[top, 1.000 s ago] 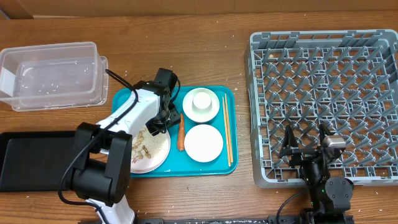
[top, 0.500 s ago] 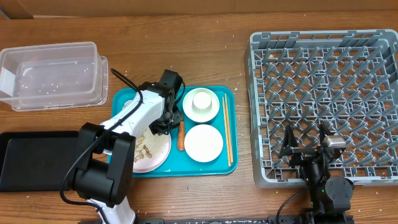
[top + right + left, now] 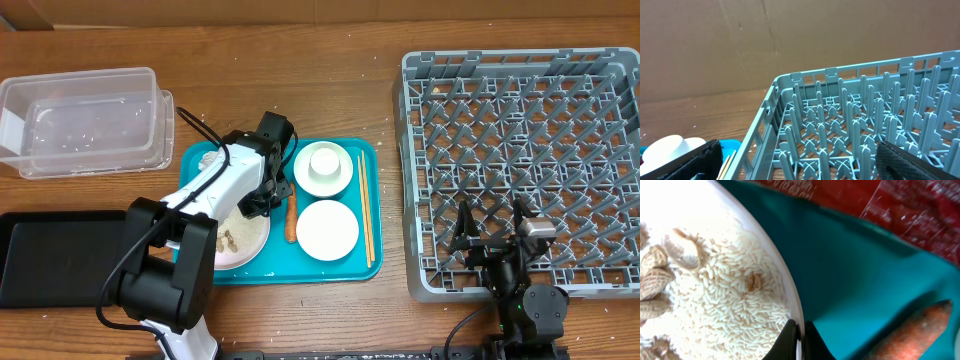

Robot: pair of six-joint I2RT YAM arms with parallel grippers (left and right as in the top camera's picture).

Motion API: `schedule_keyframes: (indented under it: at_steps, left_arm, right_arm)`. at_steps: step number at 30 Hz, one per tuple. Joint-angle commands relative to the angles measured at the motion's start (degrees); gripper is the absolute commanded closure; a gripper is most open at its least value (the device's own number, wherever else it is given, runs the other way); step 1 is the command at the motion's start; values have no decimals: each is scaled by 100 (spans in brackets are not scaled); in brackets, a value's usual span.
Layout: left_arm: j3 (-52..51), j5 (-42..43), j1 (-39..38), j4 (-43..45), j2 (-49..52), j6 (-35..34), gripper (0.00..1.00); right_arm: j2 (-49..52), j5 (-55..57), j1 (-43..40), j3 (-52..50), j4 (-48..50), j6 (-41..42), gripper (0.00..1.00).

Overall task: Sort waste into correct bins and load items into the dishwasher
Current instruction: 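Grasp the rim of the white plate with the left gripper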

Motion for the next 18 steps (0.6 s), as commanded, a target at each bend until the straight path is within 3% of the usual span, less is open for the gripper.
schedule_keyframes:
  at_steps: [1, 18]
  left_arm:
    - [107, -33, -13, -133, 83, 72, 96]
    - [1602, -144, 4, -1788, 83, 400, 96]
  right_arm:
    - [-68, 33, -4, -59, 31, -39, 0]
    - [-68, 33, -4, -59, 31, -39, 0]
